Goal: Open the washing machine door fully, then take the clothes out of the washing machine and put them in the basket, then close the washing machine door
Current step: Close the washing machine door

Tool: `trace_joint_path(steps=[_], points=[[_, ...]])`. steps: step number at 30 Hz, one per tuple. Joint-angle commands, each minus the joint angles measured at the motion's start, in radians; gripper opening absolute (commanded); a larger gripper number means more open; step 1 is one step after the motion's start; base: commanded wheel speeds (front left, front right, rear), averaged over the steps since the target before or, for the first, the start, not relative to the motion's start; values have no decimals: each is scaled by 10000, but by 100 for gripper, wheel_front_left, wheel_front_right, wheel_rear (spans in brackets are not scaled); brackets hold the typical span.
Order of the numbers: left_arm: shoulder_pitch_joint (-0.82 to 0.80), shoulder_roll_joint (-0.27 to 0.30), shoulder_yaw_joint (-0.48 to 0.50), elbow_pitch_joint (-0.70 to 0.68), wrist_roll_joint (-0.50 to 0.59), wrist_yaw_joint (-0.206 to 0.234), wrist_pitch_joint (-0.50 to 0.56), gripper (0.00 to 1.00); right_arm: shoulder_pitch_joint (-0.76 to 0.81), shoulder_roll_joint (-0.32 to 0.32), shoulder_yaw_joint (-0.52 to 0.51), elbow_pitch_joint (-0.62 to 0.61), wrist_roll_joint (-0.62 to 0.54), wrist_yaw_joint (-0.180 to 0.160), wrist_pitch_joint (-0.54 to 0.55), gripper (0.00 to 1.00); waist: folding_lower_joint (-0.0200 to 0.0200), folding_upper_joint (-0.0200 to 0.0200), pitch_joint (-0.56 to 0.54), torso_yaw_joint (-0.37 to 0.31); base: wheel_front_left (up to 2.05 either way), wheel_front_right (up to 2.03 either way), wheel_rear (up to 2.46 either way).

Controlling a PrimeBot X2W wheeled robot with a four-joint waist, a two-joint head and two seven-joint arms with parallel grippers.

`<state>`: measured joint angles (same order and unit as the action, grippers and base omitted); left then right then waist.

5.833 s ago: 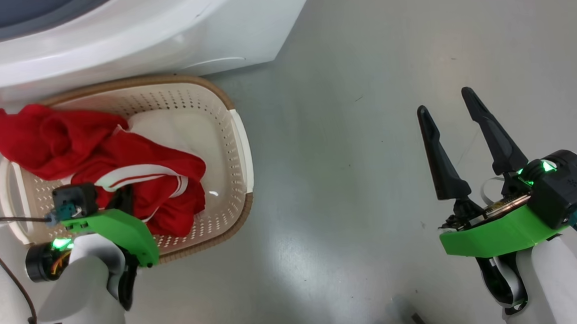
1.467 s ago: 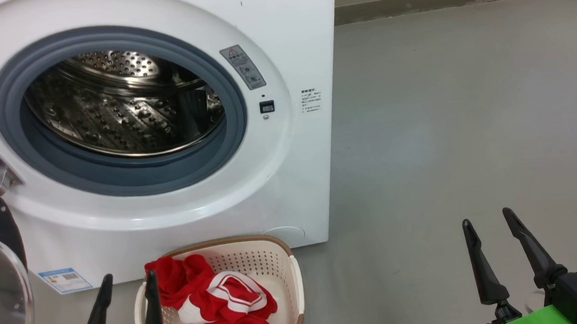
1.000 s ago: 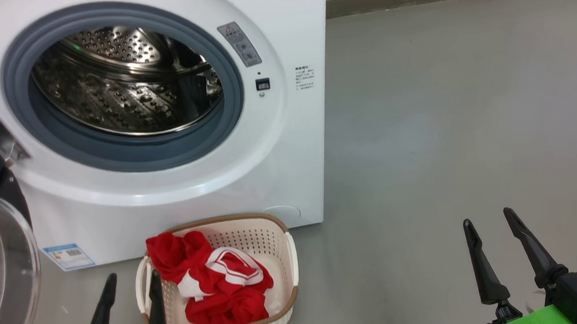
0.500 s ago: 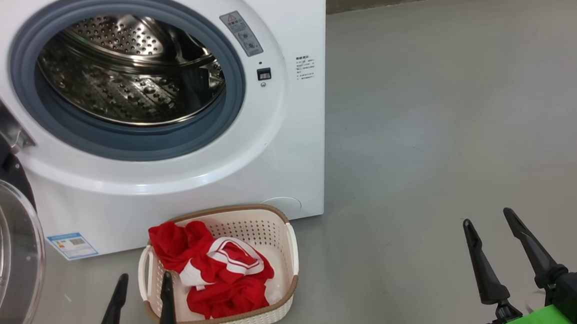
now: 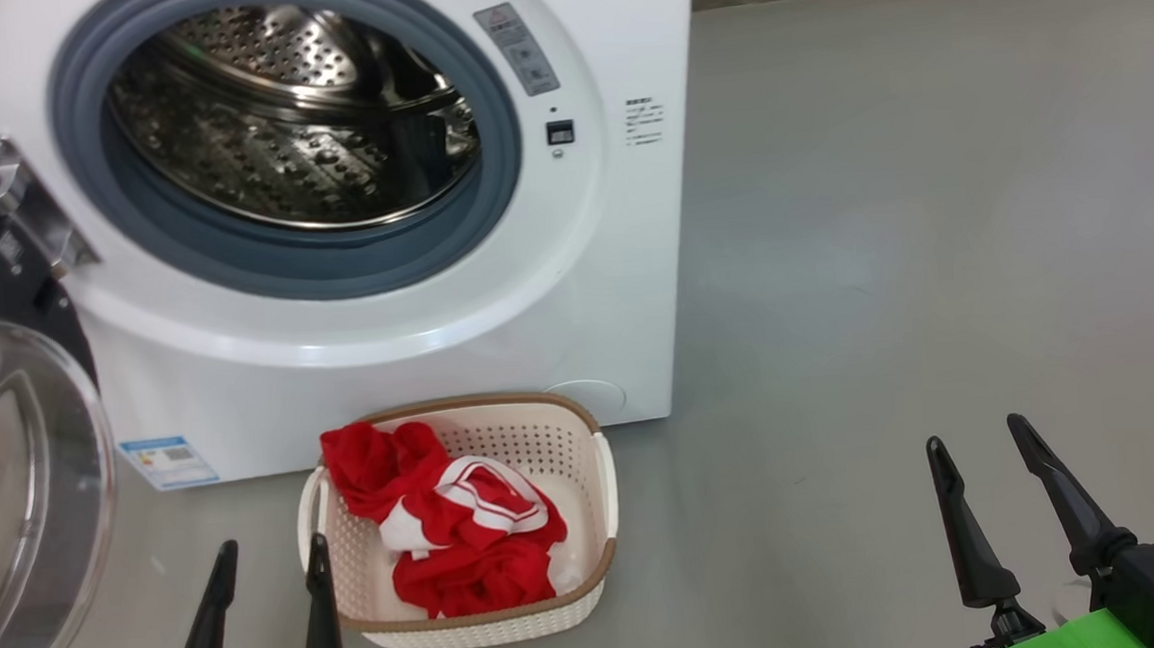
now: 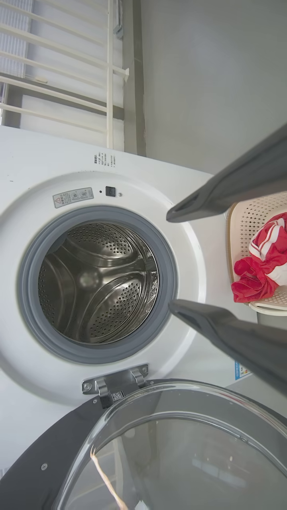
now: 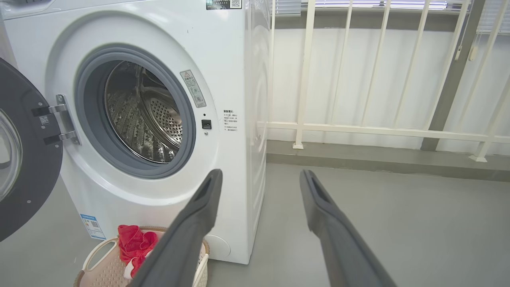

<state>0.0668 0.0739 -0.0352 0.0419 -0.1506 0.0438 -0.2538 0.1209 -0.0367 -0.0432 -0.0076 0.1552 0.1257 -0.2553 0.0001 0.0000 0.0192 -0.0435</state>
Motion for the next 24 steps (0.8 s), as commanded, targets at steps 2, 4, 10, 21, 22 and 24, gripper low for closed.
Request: trace_joint_path(steps=[2, 4, 10, 21, 22, 24], points=[[-240, 64, 326, -372, -72, 101, -65, 100, -360, -135, 306, -323, -123, 50, -65, 100, -1, 0, 96, 284, 0, 0, 0], [-236, 57, 322, -462, -77, 154, -66, 100, -399, -135, 349, -337, -136, 50, -65, 100, -1, 0, 137, 465, 0, 0, 0], [-234, 47, 318, -733, -15, 360, -64, 100, -578, -135, 487, -385, -153, 50, -65, 100, -1, 0, 251, 1066, 0, 0, 0], [-247, 43, 255, -1167, 51, 600, -63, 100, -847, -135, 674, -409, -232, 50, -65, 100, -1, 0, 438, 2338, 0, 0, 0], [-231, 38, 241, -1204, 53, 625, -61, 100, -861, -135, 676, -418, -249, 50, -65, 100, -1, 0, 451, 2472, 0, 0, 0], [-194, 29, 208, -1284, 53, 670, -45, 100, -878, -135, 674, -446, -282, 50, -65, 100, -1, 0, 478, 2741, 0, 0, 0]])
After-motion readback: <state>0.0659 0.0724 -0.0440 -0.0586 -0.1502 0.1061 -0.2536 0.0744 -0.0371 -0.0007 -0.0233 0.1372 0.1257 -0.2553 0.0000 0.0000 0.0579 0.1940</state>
